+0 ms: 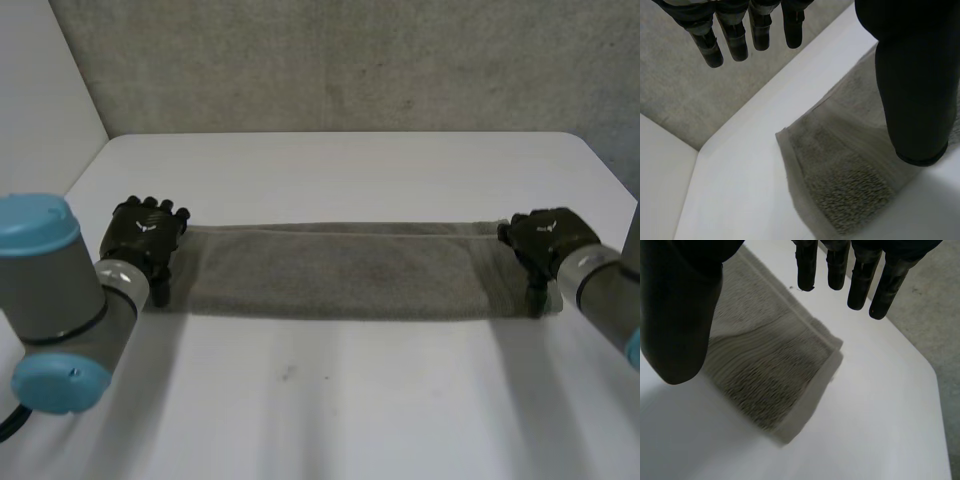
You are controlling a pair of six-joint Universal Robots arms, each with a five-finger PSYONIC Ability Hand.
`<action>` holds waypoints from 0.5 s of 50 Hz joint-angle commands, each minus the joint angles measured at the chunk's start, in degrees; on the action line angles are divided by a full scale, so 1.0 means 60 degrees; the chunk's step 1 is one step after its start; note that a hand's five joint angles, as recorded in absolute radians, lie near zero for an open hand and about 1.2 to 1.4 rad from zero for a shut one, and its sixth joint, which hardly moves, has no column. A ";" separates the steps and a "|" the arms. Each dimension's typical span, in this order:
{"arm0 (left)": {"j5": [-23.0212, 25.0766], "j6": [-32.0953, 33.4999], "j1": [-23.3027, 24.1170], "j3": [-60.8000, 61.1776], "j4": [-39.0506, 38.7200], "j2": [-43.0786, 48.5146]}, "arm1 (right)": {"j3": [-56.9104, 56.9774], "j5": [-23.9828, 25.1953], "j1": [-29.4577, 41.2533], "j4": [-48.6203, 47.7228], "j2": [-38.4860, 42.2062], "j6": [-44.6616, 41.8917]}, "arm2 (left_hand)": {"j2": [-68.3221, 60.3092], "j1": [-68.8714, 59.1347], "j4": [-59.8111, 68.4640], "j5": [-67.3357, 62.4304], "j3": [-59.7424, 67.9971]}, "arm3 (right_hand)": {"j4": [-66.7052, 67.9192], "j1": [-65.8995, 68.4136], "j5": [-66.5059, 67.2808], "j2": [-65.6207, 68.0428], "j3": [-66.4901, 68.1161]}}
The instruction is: Fold the towel.
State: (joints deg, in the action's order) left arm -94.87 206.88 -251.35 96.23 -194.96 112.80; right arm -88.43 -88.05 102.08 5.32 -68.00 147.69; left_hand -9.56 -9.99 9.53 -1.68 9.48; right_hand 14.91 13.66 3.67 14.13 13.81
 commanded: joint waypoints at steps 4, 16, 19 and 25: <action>0.0137 -0.0159 0.0231 0.0851 -0.1140 -0.0357 | -0.1550 0.0144 -0.0050 -0.2817 0.0608 -0.0326 | -0.0073 -0.0002 0.0078 0.0279 0.0087 | 0.2329 0.2537 0.2536 0.2460 0.2512; 0.0137 -0.0261 0.0290 0.0851 -0.1140 -0.0343 | -0.1096 -0.0340 -0.0914 -0.3113 0.1811 -0.1997 | -0.0073 -0.0002 0.0078 0.0279 0.0087 | 1.0848 1.1056 1.1055 1.0979 1.1031; 0.0123 -0.0276 0.0275 0.0866 -0.1155 -0.0343 | -0.0964 -0.0926 -0.1471 -0.3128 0.1650 -0.2320 | -0.0073 -0.0002 0.0078 0.0279 0.0087 | 1.0848 1.1057 1.1056 1.0979 1.1031; 0.0064 -0.0276 0.0202 0.0851 -0.1140 -0.0357 | -0.0278 -0.1306 -0.2641 -0.2967 0.0818 -0.3590 | -0.0073 -0.0002 0.0078 0.0279 0.0087 | 1.0848 1.1057 1.1056 1.0979 1.1031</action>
State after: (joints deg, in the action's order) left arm -94.17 205.24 -249.78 101.37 -201.81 110.76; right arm -93.41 -93.83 91.80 -13.24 -58.73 132.47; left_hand -9.54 -9.99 9.52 -1.68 9.48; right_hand 76.63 74.59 66.33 75.47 76.49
